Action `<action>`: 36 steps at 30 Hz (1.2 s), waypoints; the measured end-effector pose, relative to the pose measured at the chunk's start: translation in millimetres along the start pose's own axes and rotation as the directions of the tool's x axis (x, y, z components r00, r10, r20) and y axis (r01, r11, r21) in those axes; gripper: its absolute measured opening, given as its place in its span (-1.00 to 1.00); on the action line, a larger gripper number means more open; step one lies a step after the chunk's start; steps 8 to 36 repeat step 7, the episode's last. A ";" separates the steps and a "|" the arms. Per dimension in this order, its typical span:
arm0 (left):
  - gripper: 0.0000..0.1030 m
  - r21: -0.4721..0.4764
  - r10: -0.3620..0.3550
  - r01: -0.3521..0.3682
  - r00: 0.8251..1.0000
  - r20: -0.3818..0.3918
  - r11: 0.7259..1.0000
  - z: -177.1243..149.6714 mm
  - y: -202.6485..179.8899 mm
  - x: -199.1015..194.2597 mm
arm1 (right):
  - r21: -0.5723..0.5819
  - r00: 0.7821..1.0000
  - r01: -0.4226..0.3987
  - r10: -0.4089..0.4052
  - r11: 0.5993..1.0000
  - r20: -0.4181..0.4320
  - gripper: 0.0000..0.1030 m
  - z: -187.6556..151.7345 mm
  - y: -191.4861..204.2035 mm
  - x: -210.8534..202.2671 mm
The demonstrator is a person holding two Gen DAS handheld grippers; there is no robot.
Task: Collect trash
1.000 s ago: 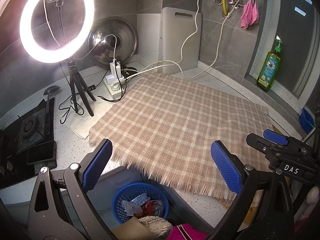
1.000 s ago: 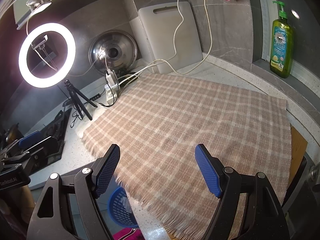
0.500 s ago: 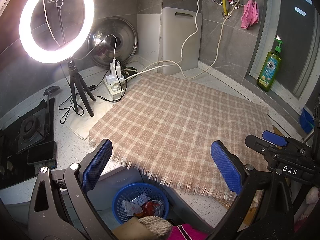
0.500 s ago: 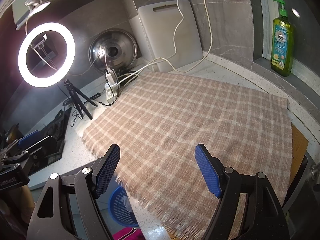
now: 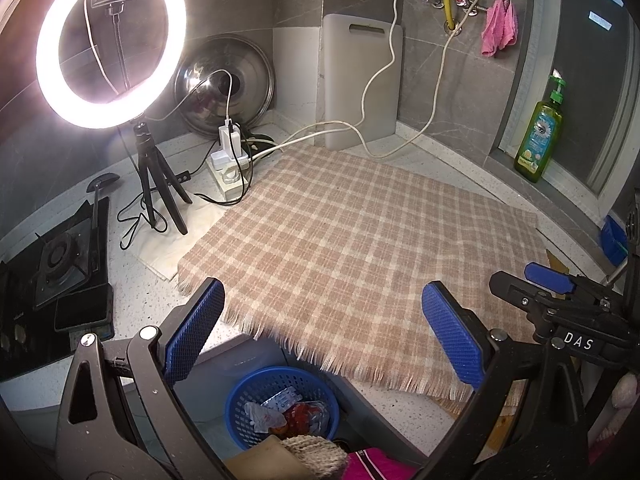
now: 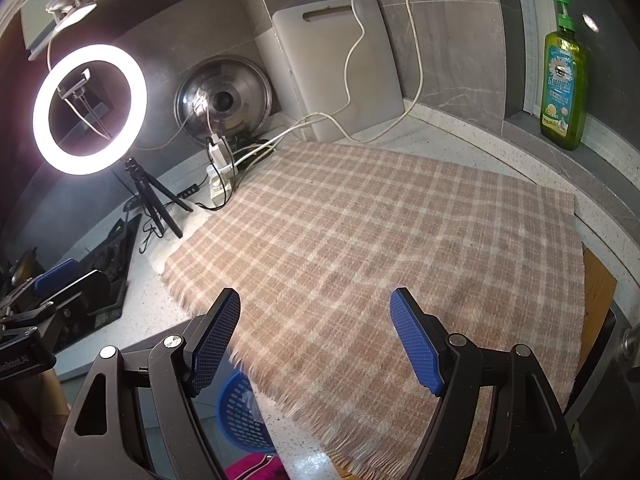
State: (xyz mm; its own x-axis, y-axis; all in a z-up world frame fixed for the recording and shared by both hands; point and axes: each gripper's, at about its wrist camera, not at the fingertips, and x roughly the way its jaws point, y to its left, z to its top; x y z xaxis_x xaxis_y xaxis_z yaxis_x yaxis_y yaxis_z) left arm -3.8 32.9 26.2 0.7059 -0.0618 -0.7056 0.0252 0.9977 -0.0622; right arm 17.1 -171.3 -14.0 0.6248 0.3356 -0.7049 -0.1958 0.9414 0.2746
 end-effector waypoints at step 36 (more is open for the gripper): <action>0.96 -0.004 0.015 -0.015 1.000 0.015 1.000 3.0 6.7 1.8 | 0.002 1.000 0.003 -0.003 1.000 -0.012 0.50 -1.5 -0.6 2.7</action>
